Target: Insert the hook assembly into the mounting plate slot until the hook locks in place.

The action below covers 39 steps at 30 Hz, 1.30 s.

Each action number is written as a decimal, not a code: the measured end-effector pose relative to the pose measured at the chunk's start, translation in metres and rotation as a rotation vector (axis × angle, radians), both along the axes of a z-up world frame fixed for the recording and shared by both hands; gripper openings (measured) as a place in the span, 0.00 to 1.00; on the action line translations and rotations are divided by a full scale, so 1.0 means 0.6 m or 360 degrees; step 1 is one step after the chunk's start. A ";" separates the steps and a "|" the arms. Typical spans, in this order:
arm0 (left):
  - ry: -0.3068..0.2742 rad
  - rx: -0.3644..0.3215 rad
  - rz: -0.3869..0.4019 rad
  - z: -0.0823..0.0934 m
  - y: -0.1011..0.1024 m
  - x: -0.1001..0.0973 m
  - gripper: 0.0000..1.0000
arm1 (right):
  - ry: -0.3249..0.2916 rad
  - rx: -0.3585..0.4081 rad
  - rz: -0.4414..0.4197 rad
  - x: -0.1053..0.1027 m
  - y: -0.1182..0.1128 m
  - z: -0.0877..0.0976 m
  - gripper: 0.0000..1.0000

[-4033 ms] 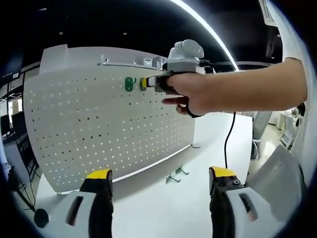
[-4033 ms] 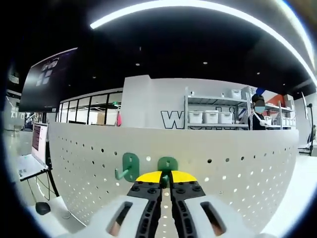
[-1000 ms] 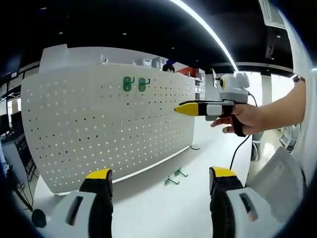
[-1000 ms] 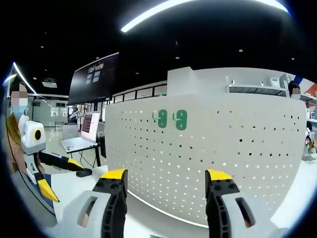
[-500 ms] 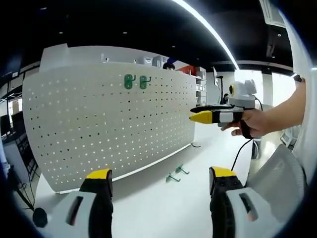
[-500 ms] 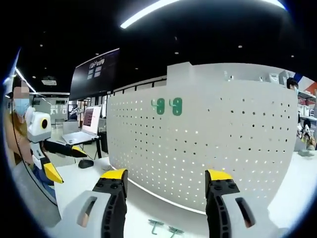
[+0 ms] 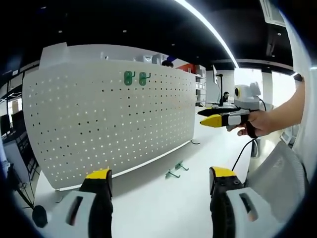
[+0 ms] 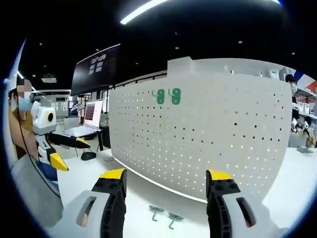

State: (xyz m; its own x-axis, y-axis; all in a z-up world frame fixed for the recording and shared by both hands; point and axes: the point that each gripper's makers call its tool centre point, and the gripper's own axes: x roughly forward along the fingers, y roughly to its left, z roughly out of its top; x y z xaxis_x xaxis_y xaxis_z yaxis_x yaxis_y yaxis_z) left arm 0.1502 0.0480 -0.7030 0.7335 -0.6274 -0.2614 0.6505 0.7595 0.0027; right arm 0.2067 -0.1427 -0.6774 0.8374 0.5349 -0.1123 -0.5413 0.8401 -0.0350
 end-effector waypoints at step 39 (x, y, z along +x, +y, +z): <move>0.0104 0.0118 -0.0020 -0.055 0.037 -0.022 0.82 | 0.0266 -0.0100 -0.0010 -0.088 -0.055 -0.103 0.64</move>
State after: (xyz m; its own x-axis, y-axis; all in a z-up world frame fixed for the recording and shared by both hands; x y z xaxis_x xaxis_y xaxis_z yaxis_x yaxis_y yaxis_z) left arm 0.1370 0.0699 -0.7359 0.7055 -0.6135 -0.3547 0.6606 0.7506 0.0157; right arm 0.1536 -0.1760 -0.7390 0.8076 0.5172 -0.2834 -0.5387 0.8425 0.0025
